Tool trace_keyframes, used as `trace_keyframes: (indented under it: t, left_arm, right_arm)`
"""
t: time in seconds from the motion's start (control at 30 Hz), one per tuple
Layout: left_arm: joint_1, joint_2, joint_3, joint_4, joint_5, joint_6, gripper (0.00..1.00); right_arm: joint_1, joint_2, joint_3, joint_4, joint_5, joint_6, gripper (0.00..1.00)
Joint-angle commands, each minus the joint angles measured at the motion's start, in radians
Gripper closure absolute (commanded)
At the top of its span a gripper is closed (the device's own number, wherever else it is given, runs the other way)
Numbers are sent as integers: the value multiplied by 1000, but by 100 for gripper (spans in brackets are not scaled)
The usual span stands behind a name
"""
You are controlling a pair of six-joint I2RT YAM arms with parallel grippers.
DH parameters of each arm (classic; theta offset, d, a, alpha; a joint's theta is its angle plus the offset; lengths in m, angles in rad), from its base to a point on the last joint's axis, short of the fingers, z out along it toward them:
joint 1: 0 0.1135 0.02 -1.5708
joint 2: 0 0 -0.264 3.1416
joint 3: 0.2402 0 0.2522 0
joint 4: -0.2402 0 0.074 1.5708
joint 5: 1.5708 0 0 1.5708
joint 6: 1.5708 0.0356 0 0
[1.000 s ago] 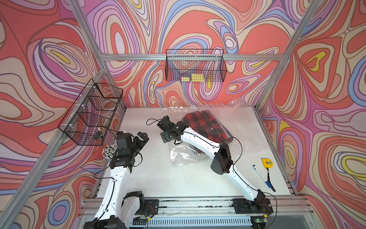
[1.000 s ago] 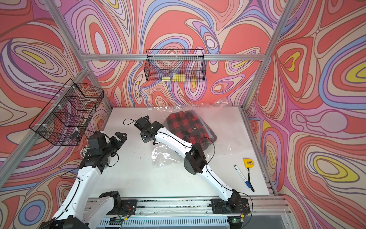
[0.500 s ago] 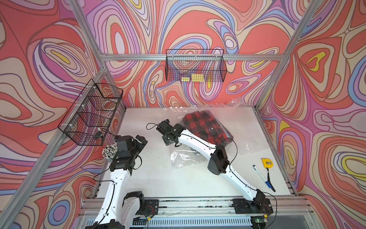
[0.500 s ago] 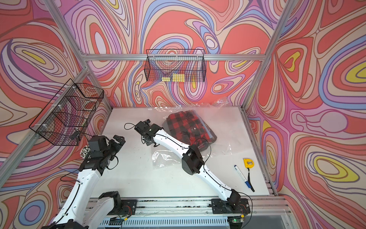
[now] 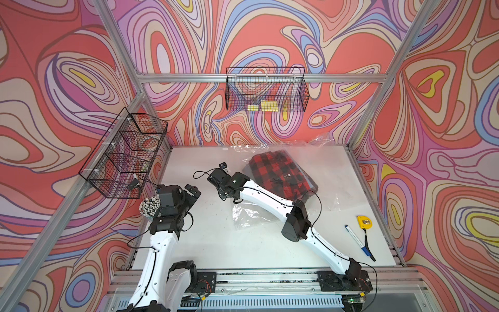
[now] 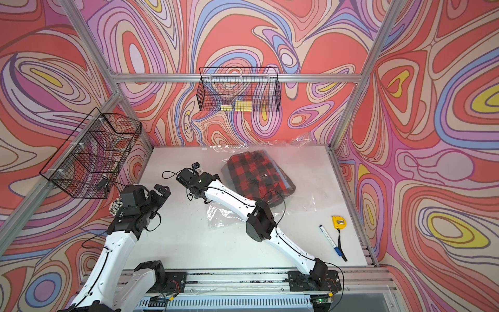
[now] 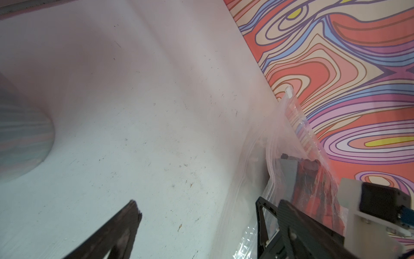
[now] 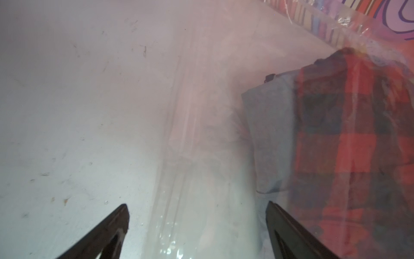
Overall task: Take the shirt out of the vacuum bag
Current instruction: Open the vacuum bag at the center of the board.
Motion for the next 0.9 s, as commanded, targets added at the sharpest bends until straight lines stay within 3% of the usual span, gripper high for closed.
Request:
trace_keyframes:
  t: [0.0,0.4,0.57,0.73,0.87]
  left_arm:
    - [1,8,7,-4,-5,14,1]
    - [1,3,10,3,-8,23,1]
    - [1,3,3,15,-3,23,1]
    - [1,7,9,5,-4,32,1]
    - [1,8,6,11,-2,31,1]
  right_arm:
    - [-20,52,12,-47,55,36,2]
    - [-15,90,35,-62,57,40,2]
    - [43,73,30,-11,69,6,2]
    - [-27,21,-141,-8,-32,105,5]
    - [-34,70,-62,-98,23,114,8]
